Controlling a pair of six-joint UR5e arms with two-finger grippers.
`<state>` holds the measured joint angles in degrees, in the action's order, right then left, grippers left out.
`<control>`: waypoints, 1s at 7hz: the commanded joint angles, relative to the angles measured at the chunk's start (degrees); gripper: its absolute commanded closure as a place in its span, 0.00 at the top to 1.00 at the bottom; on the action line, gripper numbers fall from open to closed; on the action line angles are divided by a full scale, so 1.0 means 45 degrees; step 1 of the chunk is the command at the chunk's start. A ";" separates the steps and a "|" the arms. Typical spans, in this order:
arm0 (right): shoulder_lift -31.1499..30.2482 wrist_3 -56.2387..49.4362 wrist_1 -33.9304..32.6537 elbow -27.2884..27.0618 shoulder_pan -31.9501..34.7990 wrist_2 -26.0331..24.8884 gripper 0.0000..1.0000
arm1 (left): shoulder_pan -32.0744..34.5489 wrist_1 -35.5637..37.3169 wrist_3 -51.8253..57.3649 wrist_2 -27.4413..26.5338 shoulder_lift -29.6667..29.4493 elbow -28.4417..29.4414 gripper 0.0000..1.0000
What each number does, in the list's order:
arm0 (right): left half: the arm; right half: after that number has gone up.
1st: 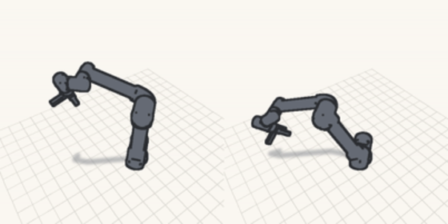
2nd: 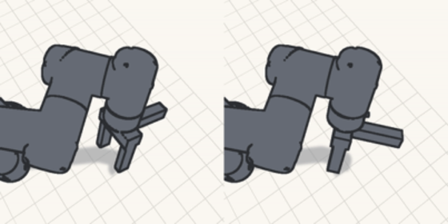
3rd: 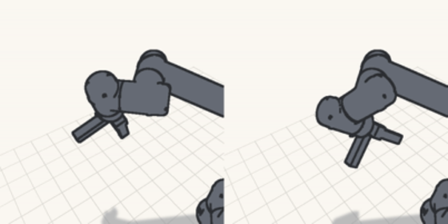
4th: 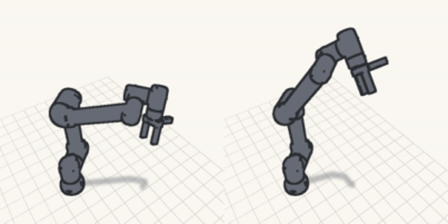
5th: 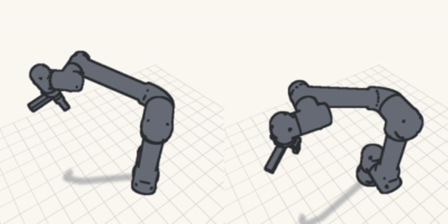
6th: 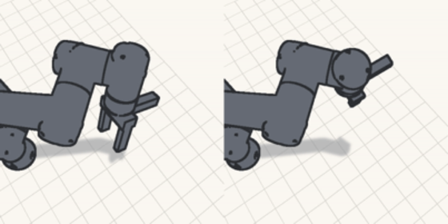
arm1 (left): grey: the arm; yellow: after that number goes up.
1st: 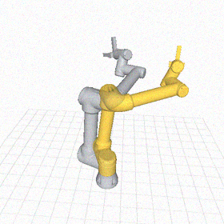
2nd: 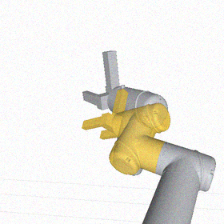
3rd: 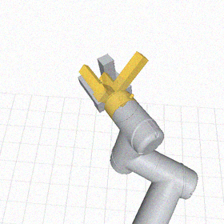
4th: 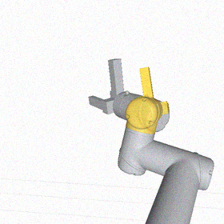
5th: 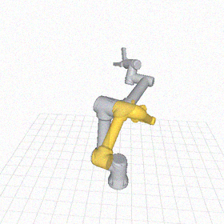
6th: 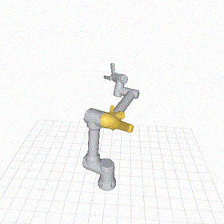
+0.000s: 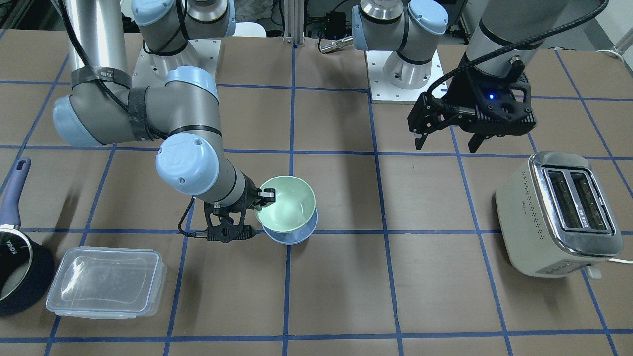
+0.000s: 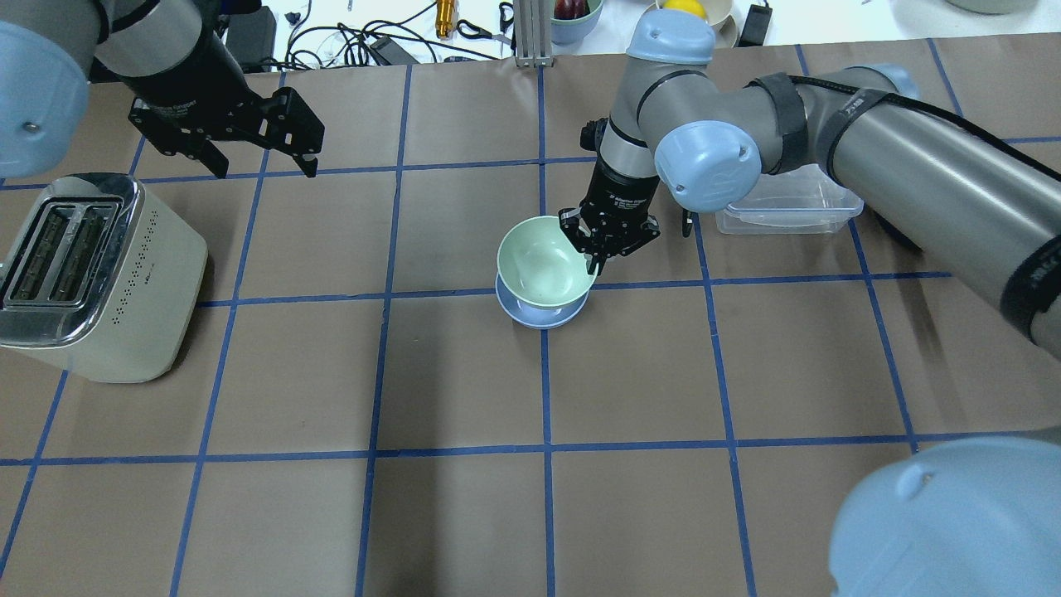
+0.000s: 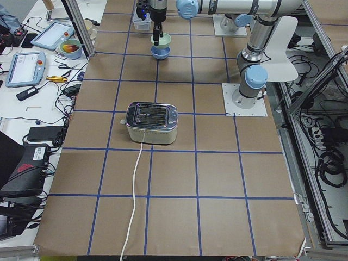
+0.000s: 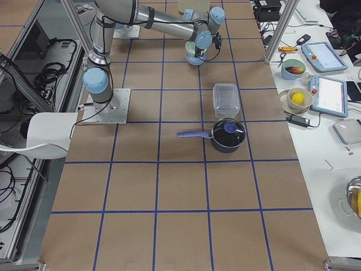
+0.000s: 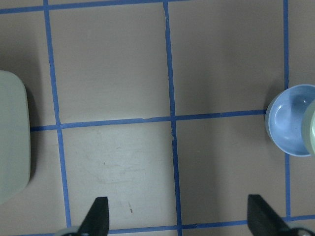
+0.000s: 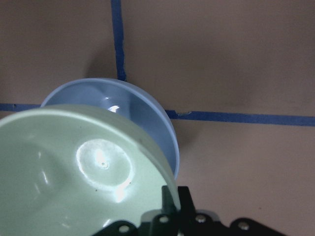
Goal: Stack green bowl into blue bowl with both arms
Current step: 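Lower the pale green bowl into the light blue bowl and open the right gripper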
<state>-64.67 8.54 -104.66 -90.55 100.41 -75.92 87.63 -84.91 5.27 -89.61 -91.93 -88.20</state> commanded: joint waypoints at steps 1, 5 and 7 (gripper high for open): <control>0.0288 0.0035 -0.0258 -0.0092 0.0011 0.0228 0.00 | 0.0000 0.0002 0.0001 -0.0124 0.0018 0.0010 1.00; 0.0172 0.0016 -0.0316 -0.0054 -0.0067 0.0465 1.00 | 0.0078 -0.0272 -0.0058 -0.0144 0.0642 -0.0691 1.00; -0.0604 0.0035 -0.0122 0.0103 -0.0572 0.0250 1.00 | 0.0078 -0.0058 -0.0077 0.0050 0.0238 -0.0751 1.00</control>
<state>-65.11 8.64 -105.81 -90.37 99.15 -74.27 87.96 -85.61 5.00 -89.98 -89.68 -91.17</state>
